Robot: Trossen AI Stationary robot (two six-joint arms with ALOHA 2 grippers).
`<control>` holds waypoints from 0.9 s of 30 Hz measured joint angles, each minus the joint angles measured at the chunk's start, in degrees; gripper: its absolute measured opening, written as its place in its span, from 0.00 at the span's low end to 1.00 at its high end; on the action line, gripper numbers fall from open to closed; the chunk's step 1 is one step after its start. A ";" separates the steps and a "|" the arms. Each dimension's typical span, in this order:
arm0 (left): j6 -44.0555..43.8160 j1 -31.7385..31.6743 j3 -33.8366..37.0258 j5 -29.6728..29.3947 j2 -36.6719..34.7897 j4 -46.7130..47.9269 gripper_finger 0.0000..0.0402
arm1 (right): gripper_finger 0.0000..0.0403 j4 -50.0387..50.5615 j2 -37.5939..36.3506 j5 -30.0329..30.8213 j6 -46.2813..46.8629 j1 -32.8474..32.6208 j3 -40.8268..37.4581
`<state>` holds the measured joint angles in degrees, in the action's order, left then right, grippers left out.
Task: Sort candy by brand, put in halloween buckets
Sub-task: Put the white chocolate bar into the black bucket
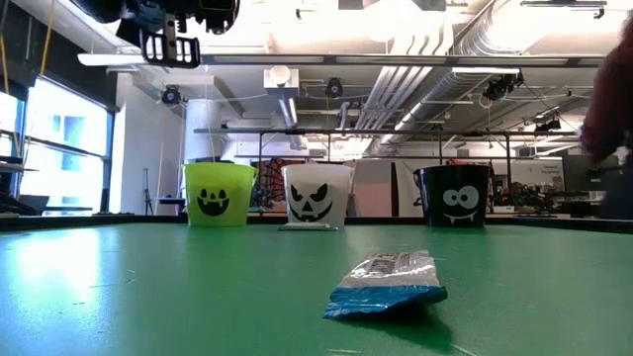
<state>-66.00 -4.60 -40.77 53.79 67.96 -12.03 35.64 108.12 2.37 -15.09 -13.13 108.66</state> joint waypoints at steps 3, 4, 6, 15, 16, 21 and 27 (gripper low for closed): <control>-0.13 0.07 0.00 -0.05 0.00 -1.83 0.00 | 0.03 -0.01 -0.11 0.03 0.00 -0.03 0.00; -0.27 0.09 0.00 -0.12 0.00 -2.20 0.00 | 0.03 -0.05 -0.14 0.08 0.01 -0.04 0.00; -0.42 0.09 0.00 -0.73 0.00 -2.34 0.00 | 0.04 0.11 -0.17 0.09 0.48 -0.02 0.00; 6.97 -0.19 0.02 -5.34 -0.37 -2.76 0.16 | 0.03 4.94 -0.20 1.05 4.33 0.02 1.70; 8.33 -0.43 0.02 -6.57 -0.56 -2.71 0.19 | 0.03 6.23 -0.20 1.65 4.76 0.08 2.30; 17.46 -2.48 0.02 -14.38 -1.25 -3.24 0.35 | 0.03 16.11 -0.20 6.57 8.23 0.76 6.44; 27.58 -5.12 -0.09 -26.63 -2.36 -3.94 0.46 | 0.02 30.02 -1.88 9.65 15.76 4.01 7.83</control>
<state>-38.41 -9.72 -40.86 27.16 65.60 -15.97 65.66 106.24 12.02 0.66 -9.12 116.50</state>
